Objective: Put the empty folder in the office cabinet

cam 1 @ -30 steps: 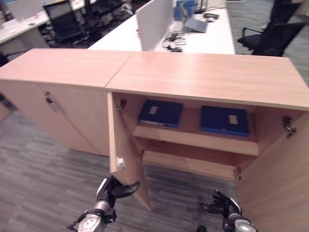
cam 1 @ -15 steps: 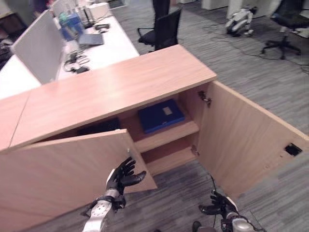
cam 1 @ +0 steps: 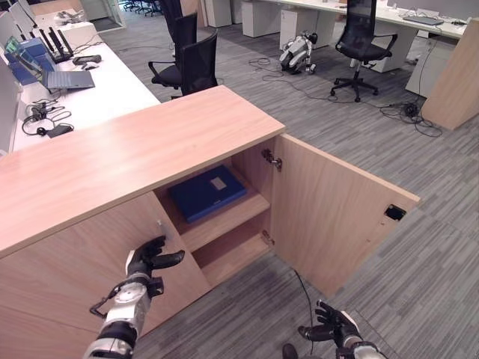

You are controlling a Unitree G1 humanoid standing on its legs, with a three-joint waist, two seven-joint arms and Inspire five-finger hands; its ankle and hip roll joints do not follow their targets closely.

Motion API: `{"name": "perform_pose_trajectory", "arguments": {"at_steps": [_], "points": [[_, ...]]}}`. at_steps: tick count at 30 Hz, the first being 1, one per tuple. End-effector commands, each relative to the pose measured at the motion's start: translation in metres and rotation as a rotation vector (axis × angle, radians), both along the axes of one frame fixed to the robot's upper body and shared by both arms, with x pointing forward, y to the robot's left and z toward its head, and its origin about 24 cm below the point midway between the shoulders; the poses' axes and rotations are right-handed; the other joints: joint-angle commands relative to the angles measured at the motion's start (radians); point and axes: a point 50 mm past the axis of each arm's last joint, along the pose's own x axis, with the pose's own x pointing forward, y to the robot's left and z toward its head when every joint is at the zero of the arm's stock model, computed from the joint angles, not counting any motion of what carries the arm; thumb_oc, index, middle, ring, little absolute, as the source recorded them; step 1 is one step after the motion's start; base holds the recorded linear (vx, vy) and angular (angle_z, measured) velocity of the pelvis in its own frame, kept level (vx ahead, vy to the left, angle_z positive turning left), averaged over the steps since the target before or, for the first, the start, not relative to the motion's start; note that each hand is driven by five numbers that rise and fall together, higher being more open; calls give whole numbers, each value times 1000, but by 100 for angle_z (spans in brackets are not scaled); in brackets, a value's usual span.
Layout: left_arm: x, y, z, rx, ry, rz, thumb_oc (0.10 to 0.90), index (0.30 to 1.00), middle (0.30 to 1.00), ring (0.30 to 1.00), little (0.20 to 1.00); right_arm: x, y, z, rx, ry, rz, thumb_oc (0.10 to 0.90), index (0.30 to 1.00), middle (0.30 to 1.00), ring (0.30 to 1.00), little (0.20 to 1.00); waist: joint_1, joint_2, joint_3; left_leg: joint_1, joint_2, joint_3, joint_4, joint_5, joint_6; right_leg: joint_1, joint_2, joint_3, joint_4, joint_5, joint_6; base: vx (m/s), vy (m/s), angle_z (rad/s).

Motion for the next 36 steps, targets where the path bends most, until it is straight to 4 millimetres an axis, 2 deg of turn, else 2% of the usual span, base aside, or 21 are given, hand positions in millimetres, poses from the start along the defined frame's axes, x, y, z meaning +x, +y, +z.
{"name": "perform_pose_trajectory", "arguments": {"at_steps": [1, 7, 10, 11, 13, 14, 18, 24, 27, 28, 29, 30, 31, 32, 34, 35, 36], "points": [[28, 16, 44, 61, -234, 29, 800, 900, 900, 900, 900, 26, 10, 13, 24, -130, 19, 800, 900, 900, 900, 900, 0, 10, -46, -6, -5, -14, -2, -54, -11, 68, -41, -62, 48, -172, 94, 0, 63, 0], [-1, -9, 5, 50, -84, -87, 800, 900, 900, 900, 900, 30, 10, 13, 23, -129, 12, 800, 900, 900, 900, 900, 22, 3, -43, -8, -13, -21, -2, -61, -1, 66, -54, -76, 45, -164, 101, 0, 49, 0], [-10, -18, -5, 40, -48, -129, 800, 900, 900, 900, 900, 34, 9, 15, 20, -140, 11, 800, 900, 900, 900, 900, 32, 2, -41, -11, -15, -25, -2, -63, 3, 66, -57, -81, 40, -161, 102, -7, 35, 5], [-20, -28, -15, 30, -8, -178, 800, 900, 900, 900, 900, 38, 8, 17, 13, -149, 7, 800, 900, 900, 900, 900, 39, 0, -36, -13, -17, -28, -2, -64, 6, 65, -60, -86, 39, -158, 103, -8, 44, 9], [-25, -32, -20, 28, 14, -198, 800, 900, 900, 900, 900, 40, 8, 18, 12, -153, 4, 800, 900, 900, 900, 900, 42, 0, -35, -13, -19, -29, -2, -65, 8, 66, -62, -87, 37, -157, 103, -4, 44, 5], [-34, -40, -30, 9, 55, -228, 800, 900, 900, 900, 900, 43, 6, 19, 4, -157, 0, 800, 900, 900, 900, 900, 47, 0, -31, -14, -21, -32, -2, -66, 10, 68, -65, -92, 35, -156, 103, 0, 43, 0], [-55, -58, -48, -52, 124, -266, 800, 900, 900, 900, 900, 47, 4, 21, 1, -169, -16, 800, 900, 900, 900, 900, 55, -2, -27, -17, -27, -38, -2, -68, 16, 68, -70, -98, 36, -151, 104, 3, 42, 1], [-63, -69, -55, -78, 161, -306, 800, 900, 900, 900, 900, 47, 2, 20, 10, -165, -53, 800, 900, 900, 900, 900, 60, -6, -19, -27, -30, -45, -2, -68, 22, 50, -72, -103, 64, -155, 107, -7, 16, 1], [-61, -73, -52, -70, 150, -349, 800, 900, 900, 900, 900, 51, 2, 22, 12, -179, -64, 800, 900, 900, 900, 900, 59, -5, 7, -34, -25, -43, -2, -67, 28, -10, -60, -106, 167, -163, 113, -83, 14, 3], [-59, -73, -50, -70, 144, -352, 800, 900, 900, 900, 900, 54, 4, 23, 17, -187, -66, 800, 900, 900, 900, 900, 60, -3, 23, -39, -18, -38, -2, -64, 29, -45, -52, -118, 221, -163, 121, -191, 15, -14], [-58, -72, -49, -68, 139, -353, 800, 900, 900, 900, 900, 59, 7, 25, 28, -201, -70, 800, 900, 900, 900, 900, 59, 11, 47, -46, 1, -16, -2, -57, 29, -120, -46, -180, 349, -163, 146, -153, 24, -51], [-59, -71, -49, -67, 140, -352, 800, 900, 900, 900, 900, 59, 7, 25, 35, -202, -74, 800, 900, 900, 900, 900, 52, 16, 47, -48, 5, -7, -2, -55, 27, -147, -44, -198, 389, -163, 160, -61, 3, -84], [-62, -70, -51, -63, 158, -355, 800, 900, 900, 900, 900, 59, 11, 23, 46, -196, -77, 800, 900, 900, 900, 900, 57, 15, 53, -32, 3, 23, -2, -65, 24, -148, -83, -261, 372, -167, 162, 32, -11, -87], [-62, -70, -51, -62, 158, -355, 800, 900, 900, 900, 900, 59, 11, 24, 46, -197, -77, 800, 900, 900, 900, 900, 57, 15, 54, -31, 3, 23, -2, -65, 24, -146, -83, -261, 372, -167, 162, 62, -75, -65], [-65, -69, -53, -61, 172, -360, 800, 900, 900, 900, 900, 56, 11, 22, 41, -186, -69, 800, 900, 900, 900, 900, 66, 13, 45, -24, 9, 54, -2, -71, 15, -109, -132, -340, 236, -136, 132, 98, -139, -64], [-66, -68, -54, -61, 181, -357, 800, 900, 900, 900, 900, 56, 10, 21, 29, -181, -64, 800, 900, 900, 900, 900, 74, 20, 43, -9, 18, 57, -2, -93, 5, -113, -157, -368, 202, -122, 135, 118, -104, -70], [-66, -68, -54, -61, 181, -357, 800, 900, 900, 900, 900, 56, 10, 21, 29, -181, -64, 800, 900, 900, 900, 900, 74, 20, 43, -9, 18, 57, -2, -93, 5, -113, -157, -368, 202, -122, 135, 125, -114, -60]]}}
